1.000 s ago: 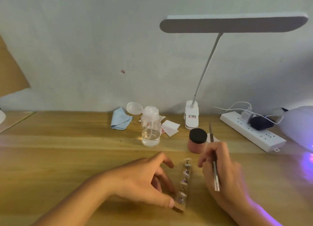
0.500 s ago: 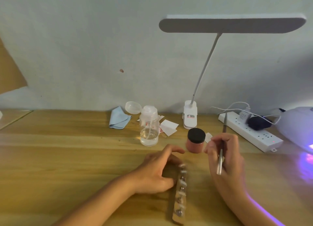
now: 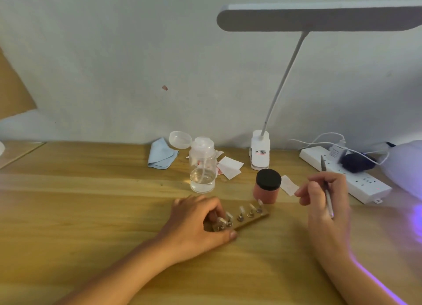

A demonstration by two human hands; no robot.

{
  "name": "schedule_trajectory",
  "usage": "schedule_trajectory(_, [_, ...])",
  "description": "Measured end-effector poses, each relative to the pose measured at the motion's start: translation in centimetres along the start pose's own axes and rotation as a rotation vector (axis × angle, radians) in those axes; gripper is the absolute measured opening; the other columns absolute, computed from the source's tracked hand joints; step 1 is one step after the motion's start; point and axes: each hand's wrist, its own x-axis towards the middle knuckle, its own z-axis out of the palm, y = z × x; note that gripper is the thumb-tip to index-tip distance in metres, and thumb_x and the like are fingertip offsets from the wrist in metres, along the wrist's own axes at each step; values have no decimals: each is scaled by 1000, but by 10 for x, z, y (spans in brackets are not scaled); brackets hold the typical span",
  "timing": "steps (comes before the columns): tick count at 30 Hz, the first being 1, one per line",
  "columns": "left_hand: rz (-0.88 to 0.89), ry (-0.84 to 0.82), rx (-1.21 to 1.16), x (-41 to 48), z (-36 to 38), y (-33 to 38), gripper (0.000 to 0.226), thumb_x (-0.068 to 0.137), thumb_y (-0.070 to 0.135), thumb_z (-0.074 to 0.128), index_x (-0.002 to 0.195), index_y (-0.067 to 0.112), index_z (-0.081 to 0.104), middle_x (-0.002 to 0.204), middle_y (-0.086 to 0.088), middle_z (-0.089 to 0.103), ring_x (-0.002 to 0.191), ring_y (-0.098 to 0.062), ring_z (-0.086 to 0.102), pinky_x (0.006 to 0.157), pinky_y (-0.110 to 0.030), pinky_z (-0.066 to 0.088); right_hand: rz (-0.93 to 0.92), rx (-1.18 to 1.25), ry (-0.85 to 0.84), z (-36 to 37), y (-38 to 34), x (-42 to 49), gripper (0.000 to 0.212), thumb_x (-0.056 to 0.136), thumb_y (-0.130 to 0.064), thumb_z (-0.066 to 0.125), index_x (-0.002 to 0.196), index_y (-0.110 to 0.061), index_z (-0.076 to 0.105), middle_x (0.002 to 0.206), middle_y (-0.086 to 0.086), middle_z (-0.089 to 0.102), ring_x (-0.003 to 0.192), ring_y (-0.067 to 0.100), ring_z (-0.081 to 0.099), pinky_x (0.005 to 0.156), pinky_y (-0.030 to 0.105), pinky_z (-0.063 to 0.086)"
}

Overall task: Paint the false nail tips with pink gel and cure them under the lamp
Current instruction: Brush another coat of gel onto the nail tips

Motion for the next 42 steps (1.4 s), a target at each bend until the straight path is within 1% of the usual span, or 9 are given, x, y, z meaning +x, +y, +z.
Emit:
schedule_trajectory(5, [-19,-19,-107,2,-3,-11,28,64,71,70,78,52,55,88,23,63,90,4,53,81,-18,35,13,-119,-205,5,-4,-4,13,91,-20,56,100,-25,50,83,-6,63,77,12,59,72,48,51])
schedule_trajectory(10, [-29,-108,-314,4,-13,-19,28,69,53,81,90,61,65,92,32,65,88,8,57,73,-7,42,-52,-282,-252,6,2,-2,47,79,-14,76,113,-19,45,103,-11,58,96,13,59,84,44,51])
schedule_trajectory(16, [-49,-163,-430,7,-20,-28,22,77,30,84,92,31,69,91,14,73,85,-1,64,77,-17,51,-45,-357,-395,9,18,1,57,79,-21,77,117,-20,35,130,-11,52,121,11,52,97,33,43])
schedule_trajectory(20, [-52,-139,-438,8,-20,-28,14,80,24,82,87,27,70,86,9,74,80,-4,66,76,-21,53,-17,-362,-440,11,24,3,55,85,-24,71,120,-18,30,140,-14,39,123,4,48,95,31,44])
schedule_trajectory(24, [-79,-80,-446,8,-15,-26,10,83,22,79,85,27,71,88,10,74,83,-5,67,78,-26,53,54,-326,-411,12,24,7,55,88,-24,68,126,-17,29,128,-20,44,110,1,56,90,39,50])
schedule_trajectory(30, [-133,58,-346,10,-6,-17,10,82,29,79,84,32,70,83,14,72,79,-6,65,75,-32,52,134,-373,-349,13,23,10,48,85,-27,72,112,-16,34,110,-8,55,98,16,61,78,35,47])
schedule_trajectory(33, [-168,97,-321,12,-4,-15,13,80,29,81,83,33,69,84,16,72,80,0,64,76,-26,51,131,-428,-294,13,22,9,56,81,-35,76,113,-17,34,107,-4,58,93,20,61,77,42,52])
schedule_trajectory(38, [-242,98,-253,16,-3,-12,15,79,34,80,83,35,65,86,21,71,80,6,63,70,-15,45,72,-500,-252,16,19,8,58,78,-46,76,107,-29,29,98,-13,53,87,16,58,71,38,50])
schedule_trajectory(42, [-265,191,-211,17,7,-3,21,82,34,76,95,34,60,90,21,69,83,8,63,73,-17,47,68,-524,-248,19,16,8,57,78,-44,77,109,-24,33,93,-12,53,86,21,60,71,43,53])
